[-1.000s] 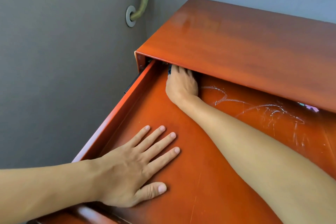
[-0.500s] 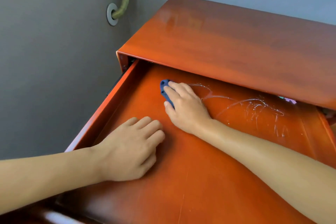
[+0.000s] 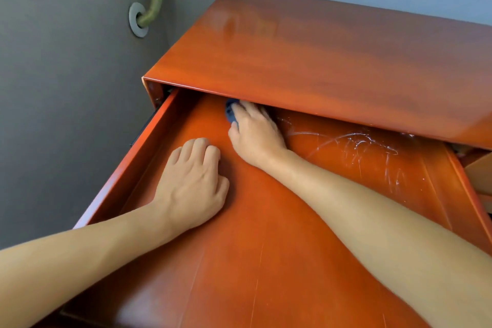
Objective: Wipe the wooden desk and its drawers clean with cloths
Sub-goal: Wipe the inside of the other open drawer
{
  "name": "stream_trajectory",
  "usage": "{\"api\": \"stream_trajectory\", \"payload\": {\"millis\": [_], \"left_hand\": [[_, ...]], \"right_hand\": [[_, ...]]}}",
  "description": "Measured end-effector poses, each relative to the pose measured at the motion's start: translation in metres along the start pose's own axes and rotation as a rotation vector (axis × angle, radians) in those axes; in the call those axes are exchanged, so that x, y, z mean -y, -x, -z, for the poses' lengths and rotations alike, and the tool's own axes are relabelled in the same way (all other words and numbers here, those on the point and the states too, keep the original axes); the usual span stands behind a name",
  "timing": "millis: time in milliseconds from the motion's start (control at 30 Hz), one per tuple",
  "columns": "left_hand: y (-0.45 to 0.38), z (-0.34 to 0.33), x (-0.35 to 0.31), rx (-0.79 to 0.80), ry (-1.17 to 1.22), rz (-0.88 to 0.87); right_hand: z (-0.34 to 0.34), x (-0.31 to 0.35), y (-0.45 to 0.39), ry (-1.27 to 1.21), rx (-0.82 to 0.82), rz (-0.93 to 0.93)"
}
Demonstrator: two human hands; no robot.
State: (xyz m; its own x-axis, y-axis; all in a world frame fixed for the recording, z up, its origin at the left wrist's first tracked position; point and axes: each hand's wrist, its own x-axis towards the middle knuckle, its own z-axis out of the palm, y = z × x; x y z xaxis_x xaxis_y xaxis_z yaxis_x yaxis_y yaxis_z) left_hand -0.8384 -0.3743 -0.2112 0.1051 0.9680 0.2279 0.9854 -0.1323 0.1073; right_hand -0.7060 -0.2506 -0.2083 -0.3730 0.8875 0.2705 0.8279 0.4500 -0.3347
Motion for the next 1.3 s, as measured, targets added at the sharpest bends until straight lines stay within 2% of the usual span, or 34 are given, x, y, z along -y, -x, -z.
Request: {"api": "stream_trajectory", "payload": {"millis": [33,67,133,200,233,267,367,400,500,533,567,600,667,700,733,800,833,867,900,967,1000,1033,1133,1167,1200,1267,1300], "left_hand": [[0.002,0.0,-0.001,0.008,0.012,0.001],[0.004,0.001,-0.001,0.016,0.021,0.002],[0.006,0.001,-0.001,0.028,0.029,0.005],[0.009,0.001,-0.002,0.039,0.036,0.013],[0.01,0.001,-0.002,0.038,0.037,0.012],[0.011,0.001,-0.002,0.04,0.031,0.005],[0.009,0.0,-0.002,0.063,0.017,-0.017],[0.009,0.0,-0.002,0.065,0.016,-0.021],[0.008,-0.002,-0.002,0.068,0.018,-0.033],[0.008,-0.002,-0.002,0.066,0.017,-0.039],[0.008,-0.002,-0.002,0.066,0.011,-0.041],[0.007,-0.001,-0.001,0.073,0.004,-0.044],[0.008,0.0,-0.001,0.077,0.001,-0.045],[0.008,-0.001,-0.001,0.073,-0.003,-0.046],[0.009,-0.002,-0.001,0.072,-0.008,-0.05],[0.009,-0.004,-0.001,0.071,-0.011,-0.053],[0.009,-0.004,0.0,0.063,-0.011,-0.055],[0.009,-0.004,0.0,0.059,-0.016,-0.058],[0.009,-0.004,0.001,0.065,-0.023,-0.064],[0.009,-0.004,0.002,0.076,-0.028,-0.073],[0.009,-0.004,0.002,0.074,-0.029,-0.075],[0.01,-0.004,0.001,0.075,-0.034,-0.079],[0.009,-0.004,0.0,0.084,-0.041,-0.096],[0.009,-0.005,0.001,0.086,-0.045,-0.102],[0.008,-0.005,0.001,0.092,-0.051,-0.109],[0.008,-0.004,0.002,0.105,-0.056,-0.118],[0.009,-0.004,0.003,0.105,-0.06,-0.128]], "right_hand": [[-0.003,0.002,-0.007,0.032,-0.011,-0.146],[-0.006,0.008,-0.009,0.071,-0.017,-0.199],[-0.006,0.019,0.0,0.037,-0.025,-0.028],[-0.006,0.014,0.027,-0.03,0.074,0.254],[-0.002,0.004,0.034,-0.03,0.113,0.318],[0.003,-0.006,0.031,-0.008,0.099,0.279],[0.01,-0.028,0.011,0.067,-0.037,-0.217],[0.01,-0.023,0.013,0.098,-0.059,-0.208],[0.006,-0.007,0.045,0.016,0.064,0.234],[0.008,-0.01,0.055,0.006,0.123,0.292],[0.013,-0.016,0.054,0.011,0.121,0.273],[0.018,-0.024,0.043,0.02,0.059,0.151],[0.02,-0.037,0.026,0.063,-0.035,-0.209],[0.02,-0.033,0.026,0.104,-0.057,-0.252],[0.019,-0.027,0.032,0.108,-0.051,-0.16],[0.017,-0.016,0.058,0.045,0.073,0.168],[0.018,-0.019,0.07,0.013,0.148,0.273],[0.025,-0.026,0.071,-0.011,0.189,0.295],[0.029,-0.039,0.058,-0.008,0.151,0.239],[0.031,-0.061,0.037,0.025,0.007,-0.046],[0.033,-0.063,0.035,0.056,-0.026,-0.128],[0.034,-0.058,0.04,0.048,-0.006,-0.076],[0.034,-0.051,0.077,0.016,0.217,0.278],[0.041,-0.058,0.078,0.023,0.234,0.295],[0.046,-0.07,0.069,0.039,0.182,0.219],[0.052,-0.087,0.052,0.087,0.029,-0.082],[0.053,-0.086,0.052,0.119,-0.024,-0.134]]}}
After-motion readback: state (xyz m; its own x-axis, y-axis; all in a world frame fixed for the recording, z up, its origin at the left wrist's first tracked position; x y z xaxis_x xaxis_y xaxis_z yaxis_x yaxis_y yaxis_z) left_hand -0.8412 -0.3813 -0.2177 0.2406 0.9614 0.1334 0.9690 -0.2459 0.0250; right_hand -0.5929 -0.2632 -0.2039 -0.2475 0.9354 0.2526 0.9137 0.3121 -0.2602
